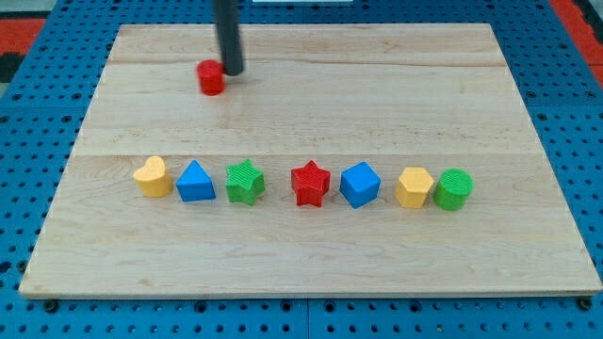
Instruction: Slide the red circle closer to the yellow heart
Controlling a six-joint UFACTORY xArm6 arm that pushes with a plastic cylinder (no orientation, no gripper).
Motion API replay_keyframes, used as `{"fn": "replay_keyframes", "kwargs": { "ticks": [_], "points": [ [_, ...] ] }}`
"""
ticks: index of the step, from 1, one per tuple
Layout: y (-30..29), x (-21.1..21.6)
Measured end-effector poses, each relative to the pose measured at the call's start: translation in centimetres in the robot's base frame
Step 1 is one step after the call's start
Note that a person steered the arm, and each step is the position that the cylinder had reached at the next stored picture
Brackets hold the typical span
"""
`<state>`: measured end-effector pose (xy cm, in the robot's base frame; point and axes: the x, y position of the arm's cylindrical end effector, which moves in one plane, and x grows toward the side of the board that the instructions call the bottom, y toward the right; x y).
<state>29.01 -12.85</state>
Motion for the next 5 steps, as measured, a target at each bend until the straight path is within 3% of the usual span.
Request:
{"fn": "replay_keyframes", "kwargs": {
  "ticks": [1,2,3,4,5],
  "points": [
    [-4.2,5.3],
    [-5.9,6.5],
    [-6.1,3.8],
    [-11.0,5.7],
    [-11.9,7.4]
  ]
}}
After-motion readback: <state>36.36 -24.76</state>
